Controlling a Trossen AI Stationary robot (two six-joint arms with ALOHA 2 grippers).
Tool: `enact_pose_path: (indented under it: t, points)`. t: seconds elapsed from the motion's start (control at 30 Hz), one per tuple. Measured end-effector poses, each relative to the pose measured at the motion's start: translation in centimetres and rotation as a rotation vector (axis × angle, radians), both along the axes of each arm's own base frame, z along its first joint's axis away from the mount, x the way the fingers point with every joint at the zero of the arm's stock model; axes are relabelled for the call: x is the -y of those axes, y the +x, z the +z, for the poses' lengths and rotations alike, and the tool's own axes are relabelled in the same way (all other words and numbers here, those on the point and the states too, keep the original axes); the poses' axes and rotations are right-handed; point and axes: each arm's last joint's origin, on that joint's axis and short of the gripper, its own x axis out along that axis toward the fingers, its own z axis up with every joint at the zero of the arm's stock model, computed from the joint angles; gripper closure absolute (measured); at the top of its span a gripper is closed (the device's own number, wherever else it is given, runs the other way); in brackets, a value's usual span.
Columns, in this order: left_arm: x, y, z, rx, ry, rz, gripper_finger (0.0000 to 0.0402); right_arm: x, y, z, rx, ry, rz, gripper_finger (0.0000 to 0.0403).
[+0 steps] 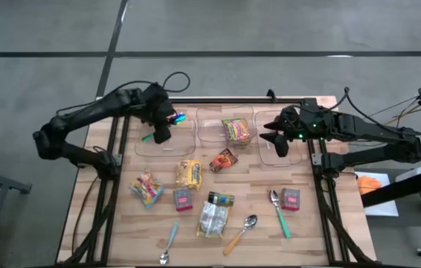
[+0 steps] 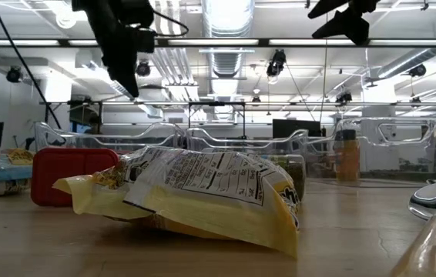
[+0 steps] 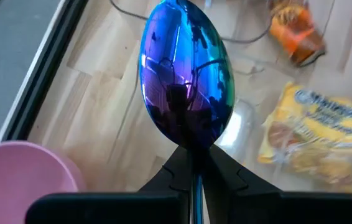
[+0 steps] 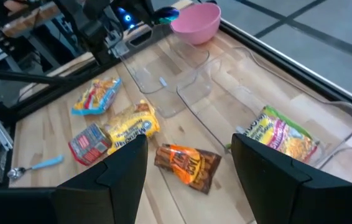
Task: Pick & Place Food Item
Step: Put the purple spoon into the left transparent bin
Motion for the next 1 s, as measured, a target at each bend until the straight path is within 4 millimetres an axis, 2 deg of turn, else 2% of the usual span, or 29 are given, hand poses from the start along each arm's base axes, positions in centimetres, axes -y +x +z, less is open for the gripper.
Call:
enact_pose_path:
  t: [0.33,0.53,0.8,1.0]
  points:
    - [-2.7,0.6,-2.4,-0.091,0.009,-0.079,0.0382,0.0,0.0,0.0,0.002,0.008,-0.005,0.0174]
    - [-3.8,0.5,-4.6,-0.127,-0.01,-0.089,0.0382,0.0,0.0,0.0,0.002,0.005,-0.003,0.0174]
    - [-4.0,-0.1,-7.1,-0.123,-0.065,-0.093,0.0382,0.0,0.0,0.0,0.001,0.003,0.0,0.0174]
    - [-3.0,-0.4,-9.0,-0.112,-0.121,-0.146,0.0382,0.0,0.0,0.0,0.001,0.003,-0.001,0.0174]
